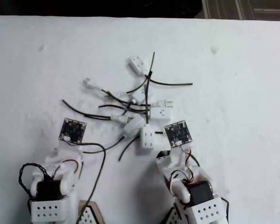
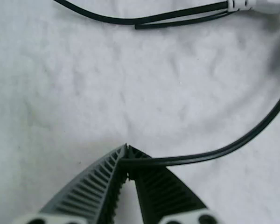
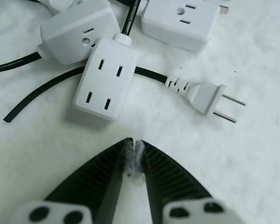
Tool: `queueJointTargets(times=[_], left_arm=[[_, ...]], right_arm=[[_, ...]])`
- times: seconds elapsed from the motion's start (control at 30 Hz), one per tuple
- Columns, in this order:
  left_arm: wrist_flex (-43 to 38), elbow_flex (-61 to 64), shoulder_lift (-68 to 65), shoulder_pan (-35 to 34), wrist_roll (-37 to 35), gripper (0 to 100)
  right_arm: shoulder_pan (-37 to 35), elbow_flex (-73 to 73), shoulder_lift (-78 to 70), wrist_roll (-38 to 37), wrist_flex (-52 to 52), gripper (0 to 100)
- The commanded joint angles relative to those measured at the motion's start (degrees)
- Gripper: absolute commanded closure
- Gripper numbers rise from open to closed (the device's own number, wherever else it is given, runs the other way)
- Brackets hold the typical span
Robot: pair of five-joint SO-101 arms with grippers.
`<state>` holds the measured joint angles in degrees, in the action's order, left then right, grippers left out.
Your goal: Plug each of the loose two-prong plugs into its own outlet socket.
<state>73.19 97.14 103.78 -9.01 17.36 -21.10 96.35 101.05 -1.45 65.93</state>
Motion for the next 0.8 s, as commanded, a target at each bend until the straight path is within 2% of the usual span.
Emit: queueJointTargets(times=[0.0, 0.77], left_arm=[[0.4, -0.2, 0.6, 0.0, 0.5, 97], [-0.1, -0.6, 0.6, -0.2, 0.6, 97]], right_arm=[[0.1, 0.7, -0.1, 0.3, 0.2, 98.1], [0.0, 0.7, 0.0, 0.7, 0.2, 98.1]])
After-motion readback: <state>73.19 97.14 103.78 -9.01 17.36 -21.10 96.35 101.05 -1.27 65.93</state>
